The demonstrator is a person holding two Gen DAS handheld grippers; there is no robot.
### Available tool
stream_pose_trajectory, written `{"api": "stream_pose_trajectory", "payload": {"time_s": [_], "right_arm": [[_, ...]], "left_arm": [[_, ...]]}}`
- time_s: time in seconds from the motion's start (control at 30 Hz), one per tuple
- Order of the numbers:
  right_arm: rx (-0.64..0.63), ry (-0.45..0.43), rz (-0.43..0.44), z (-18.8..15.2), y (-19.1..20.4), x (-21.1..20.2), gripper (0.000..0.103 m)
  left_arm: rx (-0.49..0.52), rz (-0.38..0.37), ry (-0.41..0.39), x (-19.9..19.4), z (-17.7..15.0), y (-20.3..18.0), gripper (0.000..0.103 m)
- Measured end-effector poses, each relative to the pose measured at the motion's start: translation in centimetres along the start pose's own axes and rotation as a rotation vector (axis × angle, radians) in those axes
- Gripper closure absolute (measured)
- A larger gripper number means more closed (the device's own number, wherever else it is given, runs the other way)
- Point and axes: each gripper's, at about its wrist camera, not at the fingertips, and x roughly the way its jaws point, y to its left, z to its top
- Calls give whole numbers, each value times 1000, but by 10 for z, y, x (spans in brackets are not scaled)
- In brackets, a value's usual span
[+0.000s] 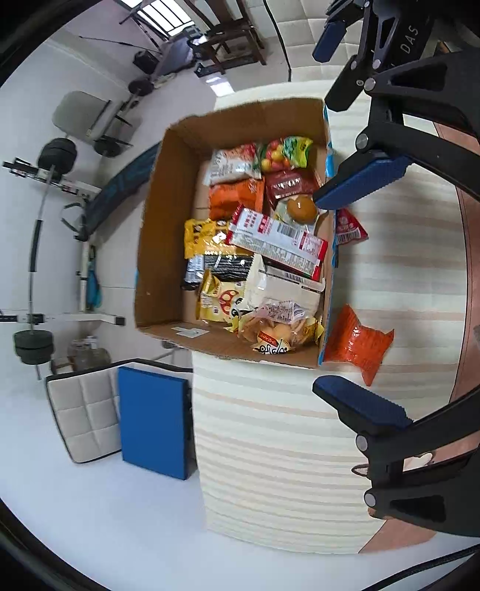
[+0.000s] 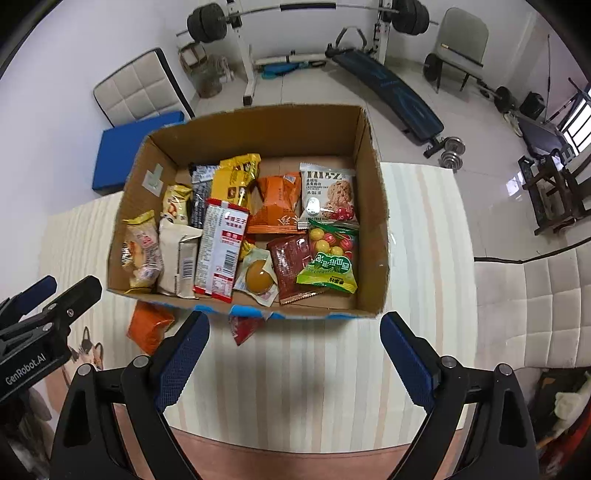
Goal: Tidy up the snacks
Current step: 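Move both tools back toward the orange bag left on the table, then grasp the orange bag with the left tool while the right tool grasps the small red packet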
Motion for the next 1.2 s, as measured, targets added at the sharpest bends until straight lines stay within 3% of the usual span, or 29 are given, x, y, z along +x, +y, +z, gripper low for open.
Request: {"api": "stream_pose_trajectory", "payload": {"time_s": [0.23, 0.43, 0.5, 0.63, 0.9, 1.2], "right_arm": [[27, -58, 29, -17, -6, -34, 7], [50, -84, 41, -26, -8, -46, 7], [59, -78, 50, -30, -7, -41, 7], [74, -23, 101, -40, 1, -15, 7], [98, 95, 171, -55, 30, 81, 7], [211, 117, 163, -54, 37, 164, 10]], "left_arm": [[-13, 6, -114, -39, -10, -1, 11], [-25, -1, -154, -48, -17, 4, 11], [-38, -11, -137, -42, -19, 9, 6], [-72, -19, -92, -20, -34, 28, 5], [-166, 20, 37, 60, -69, 83, 5], [-62, -11, 172, 142, -73, 93, 5]]}}
